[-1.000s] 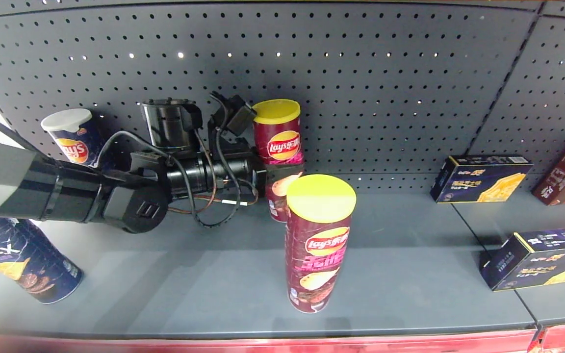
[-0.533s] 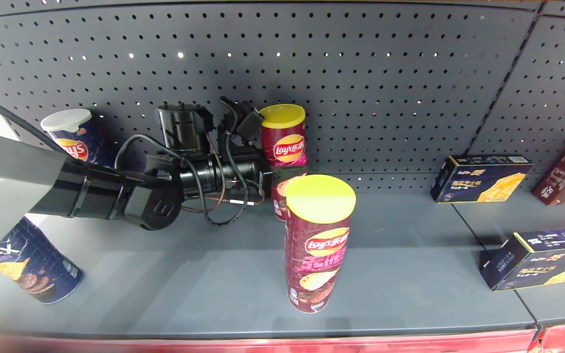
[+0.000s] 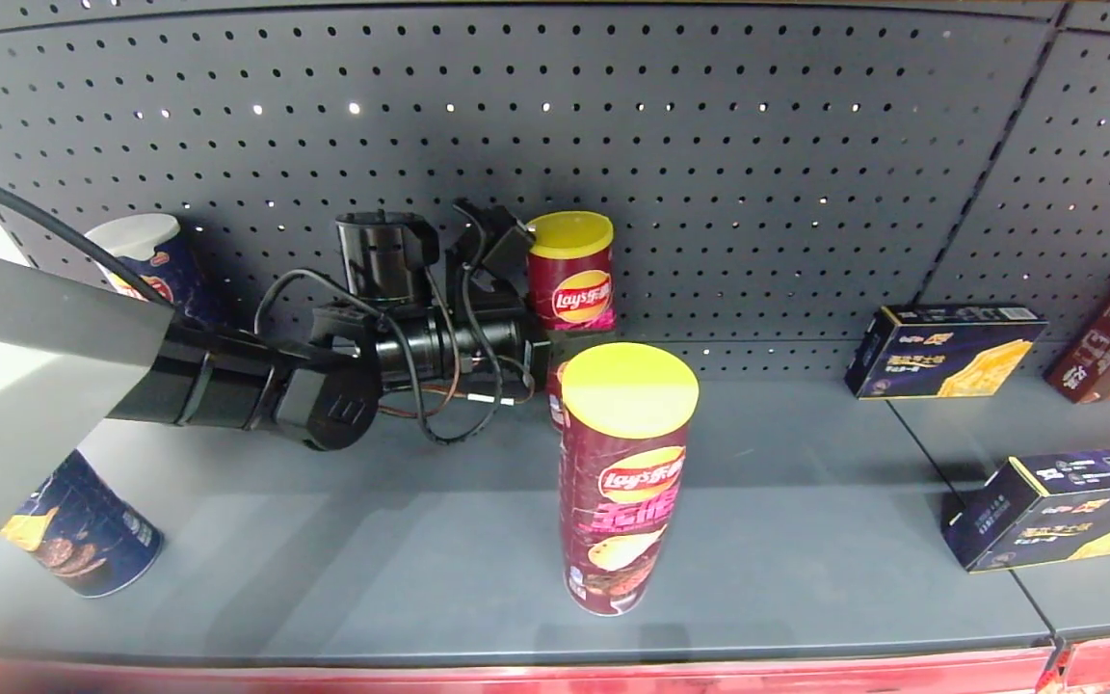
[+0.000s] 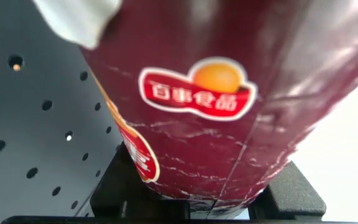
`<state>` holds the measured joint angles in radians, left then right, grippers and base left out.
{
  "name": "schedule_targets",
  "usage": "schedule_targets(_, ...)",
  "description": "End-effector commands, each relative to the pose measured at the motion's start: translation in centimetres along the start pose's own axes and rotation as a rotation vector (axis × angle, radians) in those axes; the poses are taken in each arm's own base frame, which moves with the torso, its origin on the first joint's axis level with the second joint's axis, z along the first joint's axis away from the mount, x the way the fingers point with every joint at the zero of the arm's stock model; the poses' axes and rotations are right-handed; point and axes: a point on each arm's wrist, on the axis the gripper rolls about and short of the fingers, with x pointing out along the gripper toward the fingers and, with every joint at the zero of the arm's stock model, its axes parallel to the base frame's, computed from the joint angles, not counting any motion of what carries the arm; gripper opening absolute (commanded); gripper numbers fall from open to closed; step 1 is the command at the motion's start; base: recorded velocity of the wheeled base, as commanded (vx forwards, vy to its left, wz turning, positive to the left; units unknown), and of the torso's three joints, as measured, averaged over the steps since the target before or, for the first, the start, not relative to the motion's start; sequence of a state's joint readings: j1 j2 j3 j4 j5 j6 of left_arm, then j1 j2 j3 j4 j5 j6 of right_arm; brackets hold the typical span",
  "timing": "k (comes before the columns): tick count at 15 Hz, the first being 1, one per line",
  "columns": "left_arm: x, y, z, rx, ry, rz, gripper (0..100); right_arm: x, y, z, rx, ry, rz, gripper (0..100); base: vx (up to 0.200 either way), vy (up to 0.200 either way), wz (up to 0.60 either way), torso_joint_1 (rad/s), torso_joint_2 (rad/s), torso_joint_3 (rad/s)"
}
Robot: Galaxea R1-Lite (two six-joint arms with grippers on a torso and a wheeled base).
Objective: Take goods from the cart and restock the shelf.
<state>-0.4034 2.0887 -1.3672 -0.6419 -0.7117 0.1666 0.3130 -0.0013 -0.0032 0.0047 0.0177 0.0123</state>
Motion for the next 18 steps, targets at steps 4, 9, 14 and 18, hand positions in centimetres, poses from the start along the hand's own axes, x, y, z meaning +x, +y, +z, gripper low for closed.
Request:
schedule_targets(4, 0.3, 0.3, -0.5, -0.007, 0.007, 0.002, 0, 0.0, 0.0, 0.0, 0.000, 0.001, 0.001, 100, 0.000, 0.000, 0.00, 0.000, 0.00, 0.000)
schedule_targets(9, 0.3, 0.2, -0.7, -0.008, 0.010, 0.003, 100, 0.0, 0.0, 0.0, 0.000, 0.001, 0.001, 100, 0.000, 0.000, 0.00, 0.000, 0.00, 0.000)
schedule_targets(14, 0.5, -0.1, -0.6, -0.004, 0.013, 0.023, 100, 0.0, 0.0, 0.0, 0.000, 0.001, 0.001, 100, 0.000, 0.000, 0.00, 0.000, 0.00, 0.000)
schedule_targets(18, -0.8, -0.9, 0.1, -0.003, 0.020, 0.063, 100, 0.0, 0.0, 0.0, 0.000, 0.001, 0.001, 100, 0.000, 0.000, 0.00, 0.000, 0.00, 0.000)
